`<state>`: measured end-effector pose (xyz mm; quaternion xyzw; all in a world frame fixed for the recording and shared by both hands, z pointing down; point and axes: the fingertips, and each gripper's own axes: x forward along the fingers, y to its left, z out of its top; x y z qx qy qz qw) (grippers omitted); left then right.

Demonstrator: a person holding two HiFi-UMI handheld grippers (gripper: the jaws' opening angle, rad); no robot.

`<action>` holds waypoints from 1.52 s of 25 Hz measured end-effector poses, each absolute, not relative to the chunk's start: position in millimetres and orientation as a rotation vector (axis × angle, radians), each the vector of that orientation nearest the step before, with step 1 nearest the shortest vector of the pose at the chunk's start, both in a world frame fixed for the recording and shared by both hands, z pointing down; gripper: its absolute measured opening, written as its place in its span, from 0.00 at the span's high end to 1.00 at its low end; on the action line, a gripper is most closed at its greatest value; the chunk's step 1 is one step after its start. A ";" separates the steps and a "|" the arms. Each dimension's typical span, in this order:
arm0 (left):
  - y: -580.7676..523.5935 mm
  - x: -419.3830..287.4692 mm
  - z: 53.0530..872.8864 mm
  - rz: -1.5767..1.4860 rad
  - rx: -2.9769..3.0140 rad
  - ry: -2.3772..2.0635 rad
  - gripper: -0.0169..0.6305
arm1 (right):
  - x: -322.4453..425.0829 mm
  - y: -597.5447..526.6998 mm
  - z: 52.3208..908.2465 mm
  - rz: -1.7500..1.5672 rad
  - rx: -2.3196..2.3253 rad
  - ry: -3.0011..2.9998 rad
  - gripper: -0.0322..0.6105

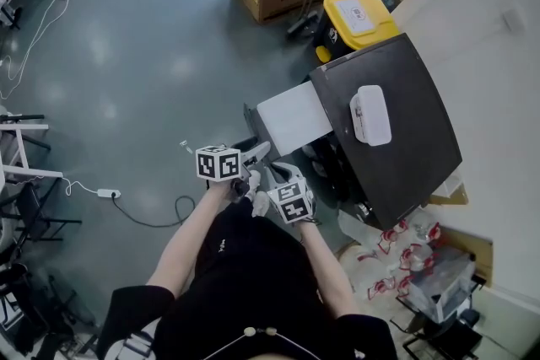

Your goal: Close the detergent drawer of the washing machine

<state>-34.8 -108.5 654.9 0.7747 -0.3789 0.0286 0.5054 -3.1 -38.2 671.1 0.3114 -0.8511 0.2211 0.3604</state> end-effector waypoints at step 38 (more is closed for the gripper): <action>-148.5 38.2 651.8 0.140 1.927 -0.767 0.65 | 74.7 -83.4 668.4 0.587 1.058 -2.081 0.90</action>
